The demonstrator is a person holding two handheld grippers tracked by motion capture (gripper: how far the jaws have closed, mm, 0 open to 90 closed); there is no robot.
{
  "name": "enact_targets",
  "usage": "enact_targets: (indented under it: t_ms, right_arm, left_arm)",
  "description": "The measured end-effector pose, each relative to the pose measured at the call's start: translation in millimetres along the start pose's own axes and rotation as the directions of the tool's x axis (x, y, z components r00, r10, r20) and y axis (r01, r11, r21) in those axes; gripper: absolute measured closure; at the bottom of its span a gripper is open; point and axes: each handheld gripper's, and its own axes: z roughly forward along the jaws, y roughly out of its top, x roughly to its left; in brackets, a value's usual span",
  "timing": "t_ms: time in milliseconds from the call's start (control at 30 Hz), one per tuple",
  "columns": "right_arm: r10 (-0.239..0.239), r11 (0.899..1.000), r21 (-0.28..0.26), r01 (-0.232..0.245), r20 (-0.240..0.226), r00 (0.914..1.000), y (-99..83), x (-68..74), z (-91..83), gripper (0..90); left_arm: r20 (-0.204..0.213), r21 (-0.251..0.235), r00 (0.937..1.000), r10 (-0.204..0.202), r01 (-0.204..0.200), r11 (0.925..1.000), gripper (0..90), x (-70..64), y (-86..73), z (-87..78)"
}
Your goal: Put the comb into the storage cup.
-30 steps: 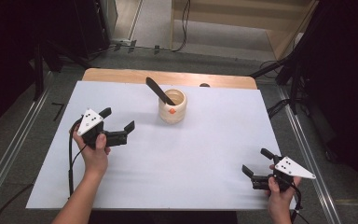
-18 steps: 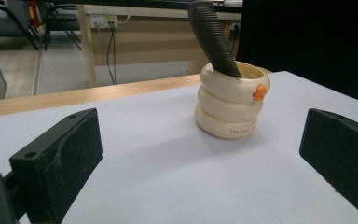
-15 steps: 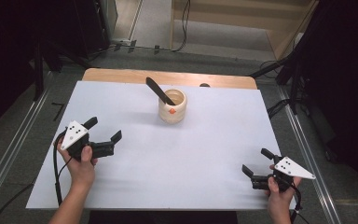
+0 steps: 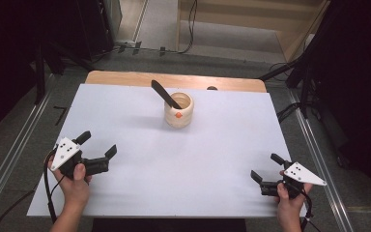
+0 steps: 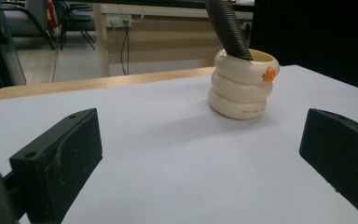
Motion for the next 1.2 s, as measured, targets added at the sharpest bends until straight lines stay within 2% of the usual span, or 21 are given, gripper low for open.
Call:
enact_targets:
  t_ms: [200,600,900,1200]
  right_arm:
    - [0.006,1.000,-0.005,-0.006,-0.001,1.0000,0.0,-0.4,-0.9,0.0]
    - [0.008,1.000,-0.014,-0.008,-0.001,1.0000,-0.4,-1.6,-2.0,0.0]
    - [0.011,1.000,-0.013,-0.010,0.003,0.9999,-0.6,-1.3,-2.1,0.0]
    - [0.007,1.000,-0.015,-0.007,0.002,1.0000,-0.6,-1.3,-1.6,0.0]
  left_arm:
    - [-0.006,0.010,0.9999,0.008,-0.008,0.9999,0.0,2.9,-10.1,-10.6]
    - [-0.054,0.013,0.9983,-0.022,0.023,0.9997,0.0,14.2,-29.1,-32.9]
    - [-0.078,0.026,0.9967,-0.025,0.027,0.9993,0.0,24.2,-36.5,-47.4]
    - [-0.088,0.025,0.9958,-0.026,0.028,0.9993,0.0,31.4,-39.0,-53.7]
